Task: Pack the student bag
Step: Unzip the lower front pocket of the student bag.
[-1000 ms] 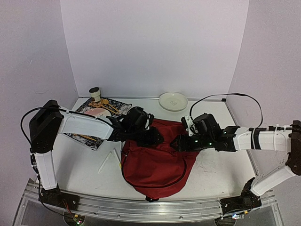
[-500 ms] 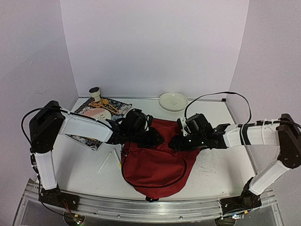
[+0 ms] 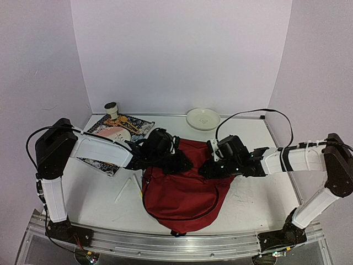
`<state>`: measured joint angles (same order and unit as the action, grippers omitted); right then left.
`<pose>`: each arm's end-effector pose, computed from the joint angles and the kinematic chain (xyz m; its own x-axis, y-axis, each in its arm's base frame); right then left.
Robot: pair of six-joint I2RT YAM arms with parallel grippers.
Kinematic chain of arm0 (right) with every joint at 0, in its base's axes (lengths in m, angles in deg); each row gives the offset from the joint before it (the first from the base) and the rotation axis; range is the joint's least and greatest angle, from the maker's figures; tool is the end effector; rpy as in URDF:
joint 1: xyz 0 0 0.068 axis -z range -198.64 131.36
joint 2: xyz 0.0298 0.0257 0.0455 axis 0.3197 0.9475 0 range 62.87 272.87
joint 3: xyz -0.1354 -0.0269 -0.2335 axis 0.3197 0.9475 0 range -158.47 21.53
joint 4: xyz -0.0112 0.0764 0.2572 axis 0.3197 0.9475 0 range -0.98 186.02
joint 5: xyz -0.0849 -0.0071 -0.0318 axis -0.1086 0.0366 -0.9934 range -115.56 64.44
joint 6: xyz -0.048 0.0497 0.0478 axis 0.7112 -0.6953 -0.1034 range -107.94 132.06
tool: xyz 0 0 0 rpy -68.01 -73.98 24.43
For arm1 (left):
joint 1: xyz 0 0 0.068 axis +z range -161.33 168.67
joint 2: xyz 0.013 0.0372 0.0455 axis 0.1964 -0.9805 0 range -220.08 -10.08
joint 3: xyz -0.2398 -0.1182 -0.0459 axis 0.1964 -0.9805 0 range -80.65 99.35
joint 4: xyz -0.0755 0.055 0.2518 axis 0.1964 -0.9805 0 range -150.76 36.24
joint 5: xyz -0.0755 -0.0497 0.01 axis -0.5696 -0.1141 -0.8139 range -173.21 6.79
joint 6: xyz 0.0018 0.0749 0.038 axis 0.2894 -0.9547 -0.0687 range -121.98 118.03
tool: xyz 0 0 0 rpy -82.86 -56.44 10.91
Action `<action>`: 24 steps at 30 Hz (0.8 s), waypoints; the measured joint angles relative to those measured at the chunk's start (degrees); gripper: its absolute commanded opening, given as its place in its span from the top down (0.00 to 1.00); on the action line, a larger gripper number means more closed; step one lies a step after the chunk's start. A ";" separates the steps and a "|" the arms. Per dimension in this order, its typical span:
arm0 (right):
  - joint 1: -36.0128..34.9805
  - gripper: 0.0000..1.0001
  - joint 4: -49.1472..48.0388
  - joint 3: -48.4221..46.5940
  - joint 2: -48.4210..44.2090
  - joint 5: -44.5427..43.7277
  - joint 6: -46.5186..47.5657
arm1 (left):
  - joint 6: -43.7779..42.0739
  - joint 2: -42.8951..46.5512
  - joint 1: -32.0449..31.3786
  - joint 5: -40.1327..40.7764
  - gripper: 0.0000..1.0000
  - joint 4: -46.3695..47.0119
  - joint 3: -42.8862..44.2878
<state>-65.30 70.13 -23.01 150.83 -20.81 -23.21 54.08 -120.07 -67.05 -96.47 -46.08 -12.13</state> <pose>0.2492 0.2729 0.1846 -0.6810 0.1168 -0.7229 -0.4694 0.6880 0.5534 0.2450 -0.3895 0.1568 -0.9312 -0.0674 -0.3583 0.2493 0.5994 -0.7607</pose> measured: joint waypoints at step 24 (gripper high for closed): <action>-0.37 0.72 0.50 1.45 -2.88 0.29 0.55 | -0.38 1.45 -1.27 3.49 1.00 0.68 -2.34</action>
<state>-65.67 70.63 -21.56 147.95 -20.52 -22.66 53.70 -118.62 -68.32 -92.99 -45.40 -14.47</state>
